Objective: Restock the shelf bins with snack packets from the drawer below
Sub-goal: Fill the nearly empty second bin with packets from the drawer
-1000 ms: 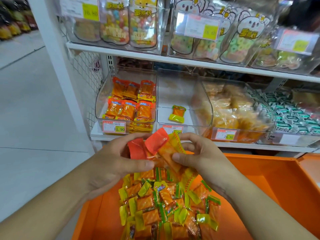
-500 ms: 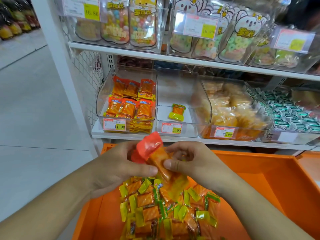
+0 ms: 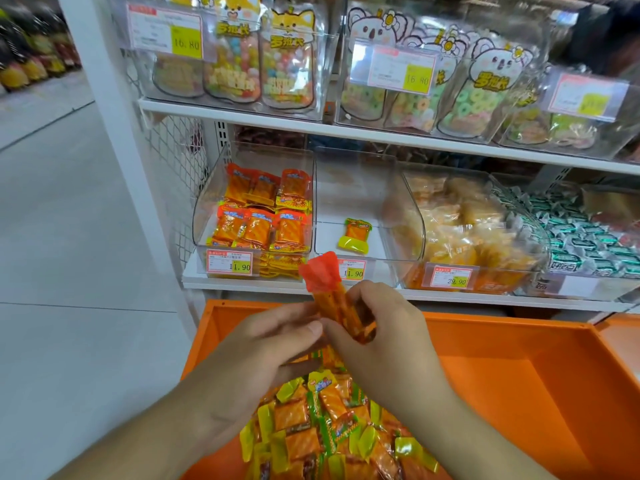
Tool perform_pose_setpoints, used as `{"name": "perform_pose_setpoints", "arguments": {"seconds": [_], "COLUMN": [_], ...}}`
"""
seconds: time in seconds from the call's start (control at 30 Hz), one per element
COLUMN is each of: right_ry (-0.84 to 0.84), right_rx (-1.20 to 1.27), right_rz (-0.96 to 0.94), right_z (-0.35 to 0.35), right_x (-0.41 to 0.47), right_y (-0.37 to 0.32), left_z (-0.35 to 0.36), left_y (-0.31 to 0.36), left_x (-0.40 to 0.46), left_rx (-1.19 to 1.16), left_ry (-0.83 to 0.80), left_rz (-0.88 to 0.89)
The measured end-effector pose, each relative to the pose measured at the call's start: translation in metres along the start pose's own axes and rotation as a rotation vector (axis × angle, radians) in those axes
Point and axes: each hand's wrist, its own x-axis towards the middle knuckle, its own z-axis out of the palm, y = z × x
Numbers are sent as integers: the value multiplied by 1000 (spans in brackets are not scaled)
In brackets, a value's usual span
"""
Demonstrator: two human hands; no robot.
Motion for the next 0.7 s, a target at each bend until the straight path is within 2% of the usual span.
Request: {"name": "perform_pose_setpoints", "arguments": {"seconds": [0.1,0.27,0.43,0.57,0.7], "right_ry": [-76,-248,-248,-208,-128], "right_rx": [63,169,194,216,393], "right_rz": [-18,-58,-57,-26,168], "right_z": [7,7,-2,-3,3], "right_x": [-3,-10,-6,-5,-1], "right_y": [-5,-10,-8,-8,-3], "left_z": [0,-10,-14,-18,-20], "left_y": [-1,-3,2,2,4], "left_x": [1,9,10,12,13], "left_rx": [22,39,9,81,183], "left_ry": [-50,69,75,116,114], "left_rz": [38,69,75,61,58]}}
